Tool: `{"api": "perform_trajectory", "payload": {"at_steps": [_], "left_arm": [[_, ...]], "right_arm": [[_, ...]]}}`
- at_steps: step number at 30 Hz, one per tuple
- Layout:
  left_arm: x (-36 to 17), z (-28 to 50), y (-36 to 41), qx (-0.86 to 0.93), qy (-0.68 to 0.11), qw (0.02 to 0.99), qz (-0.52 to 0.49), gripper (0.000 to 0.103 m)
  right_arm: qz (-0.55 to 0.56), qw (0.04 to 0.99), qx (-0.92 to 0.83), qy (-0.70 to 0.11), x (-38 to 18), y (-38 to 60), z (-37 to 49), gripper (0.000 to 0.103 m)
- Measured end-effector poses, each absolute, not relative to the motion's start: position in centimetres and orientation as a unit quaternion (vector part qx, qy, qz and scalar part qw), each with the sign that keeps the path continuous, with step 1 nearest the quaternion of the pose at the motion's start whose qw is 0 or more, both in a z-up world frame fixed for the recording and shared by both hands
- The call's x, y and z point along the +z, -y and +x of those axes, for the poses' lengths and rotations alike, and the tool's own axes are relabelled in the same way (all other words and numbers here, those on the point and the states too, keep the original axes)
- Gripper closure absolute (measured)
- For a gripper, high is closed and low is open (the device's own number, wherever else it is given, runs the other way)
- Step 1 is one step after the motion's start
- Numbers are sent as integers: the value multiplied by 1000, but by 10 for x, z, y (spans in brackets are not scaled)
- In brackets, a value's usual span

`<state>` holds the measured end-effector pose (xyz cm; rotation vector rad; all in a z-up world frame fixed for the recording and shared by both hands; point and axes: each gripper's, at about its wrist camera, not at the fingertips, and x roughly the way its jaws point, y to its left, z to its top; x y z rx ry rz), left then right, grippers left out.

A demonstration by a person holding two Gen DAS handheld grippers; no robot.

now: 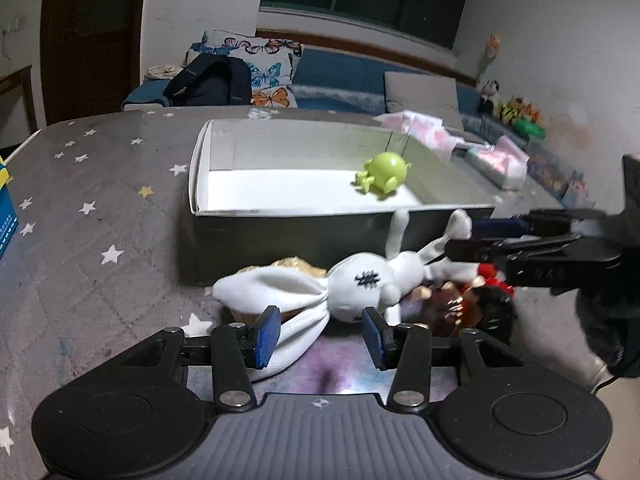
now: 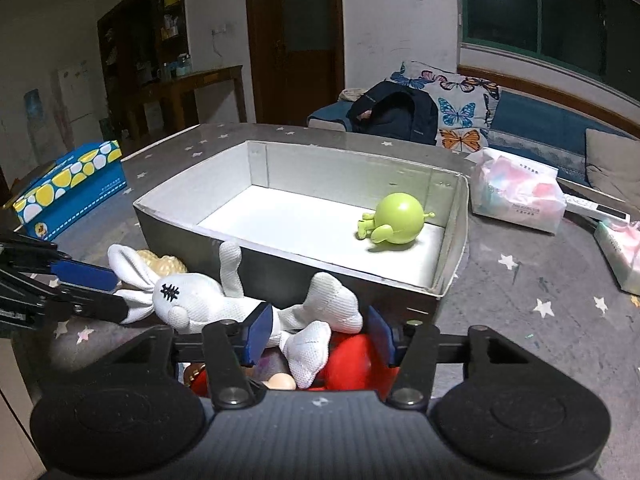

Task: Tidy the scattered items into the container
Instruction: 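Move both grippers to the white plush rabbit beside the box, then grasp the rabbit body with the left gripper while the right gripper grasps its leg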

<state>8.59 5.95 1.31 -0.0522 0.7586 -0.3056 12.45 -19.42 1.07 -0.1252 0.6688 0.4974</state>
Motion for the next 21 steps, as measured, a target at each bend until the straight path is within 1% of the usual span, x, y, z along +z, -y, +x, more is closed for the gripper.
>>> {"api": "perform_trajectory", "payload": {"at_steps": [3, 4, 6, 8, 11, 16, 17, 19, 20, 21], "left_arm": [[7, 88, -62, -145, -376, 915, -28, 58], [6, 89, -62, -145, -377, 914, -28, 58], [4, 90, -61, -148, -379, 913, -25, 59], [2, 92, -60, -146, -379, 914, -23, 61], [-1, 95, -60, -138, -382, 913, -27, 62], [-7, 97, -61, -144, -392, 908, -36, 74], [-8, 97, -62, -145, -393, 907, -41, 79], [-8, 96, -65, -144, -393, 907, -49, 84], [-7, 95, -66, -147, -392, 907, -54, 89], [-5, 93, -67, -151, -390, 906, -57, 92]], "right_arm": [[-69, 911, 244, -324, 11, 192, 124, 56], [-69, 911, 245, -324, 11, 192, 124, 58], [-69, 910, 246, -326, 11, 191, 125, 65], [-72, 909, 248, -327, 10, 191, 125, 68], [-79, 909, 246, -328, 9, 189, 125, 71], [-79, 908, 247, -330, 9, 189, 127, 77], [-80, 908, 246, -329, 8, 189, 127, 78], [-80, 909, 245, -328, 8, 189, 127, 82], [-79, 909, 245, -327, 8, 189, 126, 84], [-79, 909, 246, -325, 9, 189, 125, 86]]}}
